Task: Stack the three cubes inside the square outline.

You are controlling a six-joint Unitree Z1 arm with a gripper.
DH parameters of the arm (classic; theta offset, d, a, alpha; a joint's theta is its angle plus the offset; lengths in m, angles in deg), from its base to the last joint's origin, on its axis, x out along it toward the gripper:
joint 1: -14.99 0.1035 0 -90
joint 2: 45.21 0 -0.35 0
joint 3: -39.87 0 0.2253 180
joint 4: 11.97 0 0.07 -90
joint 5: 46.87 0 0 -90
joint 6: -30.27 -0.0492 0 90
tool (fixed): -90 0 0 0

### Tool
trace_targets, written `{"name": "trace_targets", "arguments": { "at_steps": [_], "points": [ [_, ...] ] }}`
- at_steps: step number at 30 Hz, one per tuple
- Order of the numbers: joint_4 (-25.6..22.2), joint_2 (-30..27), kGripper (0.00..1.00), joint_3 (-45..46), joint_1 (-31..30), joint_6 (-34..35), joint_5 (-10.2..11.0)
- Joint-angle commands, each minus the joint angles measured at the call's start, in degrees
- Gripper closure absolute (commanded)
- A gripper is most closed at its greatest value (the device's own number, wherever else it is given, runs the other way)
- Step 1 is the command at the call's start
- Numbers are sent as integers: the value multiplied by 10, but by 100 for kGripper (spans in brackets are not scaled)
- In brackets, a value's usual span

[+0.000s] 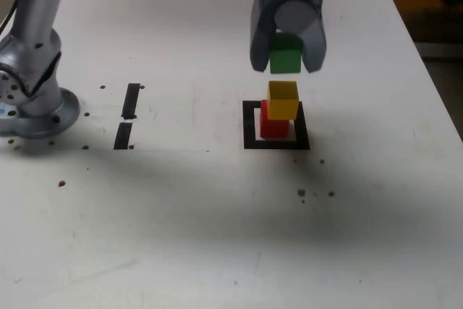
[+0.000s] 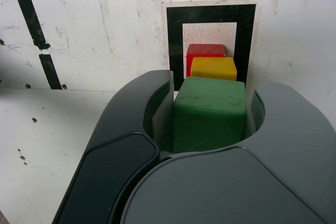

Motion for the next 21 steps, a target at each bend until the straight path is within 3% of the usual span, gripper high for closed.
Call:
{"name": "trace_targets", "arguments": {
  "at_steps": [1, 15, 21],
  "points": [
    [-7, 6, 97, -2, 2, -2, -3],
    [-6, 29, 94, -3, 8, -8, -18],
    [-6, 33, 84, -5, 8, -8, -22]
  ]
}}
